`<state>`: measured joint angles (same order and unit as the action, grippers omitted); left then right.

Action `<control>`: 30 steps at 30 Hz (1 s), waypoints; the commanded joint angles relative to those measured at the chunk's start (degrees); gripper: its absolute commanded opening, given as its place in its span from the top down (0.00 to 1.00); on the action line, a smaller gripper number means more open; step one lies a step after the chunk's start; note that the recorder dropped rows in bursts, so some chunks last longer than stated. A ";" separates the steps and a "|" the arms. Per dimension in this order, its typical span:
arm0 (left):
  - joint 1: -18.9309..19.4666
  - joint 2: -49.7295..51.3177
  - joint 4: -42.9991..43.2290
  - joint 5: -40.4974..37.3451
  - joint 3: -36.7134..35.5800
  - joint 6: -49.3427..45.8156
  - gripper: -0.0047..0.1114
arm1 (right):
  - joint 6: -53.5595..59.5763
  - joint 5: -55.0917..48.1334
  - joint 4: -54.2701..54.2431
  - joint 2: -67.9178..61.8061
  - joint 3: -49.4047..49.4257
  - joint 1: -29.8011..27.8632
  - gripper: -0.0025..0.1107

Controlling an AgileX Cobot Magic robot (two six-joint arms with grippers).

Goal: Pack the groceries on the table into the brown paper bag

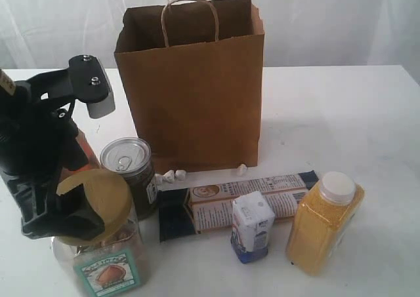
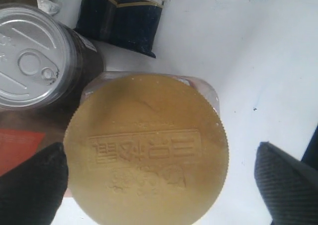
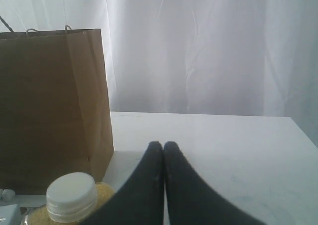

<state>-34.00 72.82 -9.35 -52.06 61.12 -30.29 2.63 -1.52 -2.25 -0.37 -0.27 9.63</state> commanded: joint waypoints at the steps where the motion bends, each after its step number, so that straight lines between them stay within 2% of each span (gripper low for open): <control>1: -0.10 -0.21 -0.78 -0.09 0.33 -0.08 0.05 | 0.05 0.32 0.35 0.37 0.27 -0.51 0.98; 19: -0.10 5.57 -0.55 -0.17 0.21 0.05 0.05 | 0.05 0.32 0.35 0.37 0.27 -0.51 0.98; 30: -0.10 2.26 -0.17 -0.62 0.32 0.13 0.05 | 0.05 0.32 0.35 0.37 0.27 -0.51 0.98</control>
<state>-34.00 76.27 -9.11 -50.22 62.14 -30.56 2.63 -1.52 -2.25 -0.37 -0.27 9.63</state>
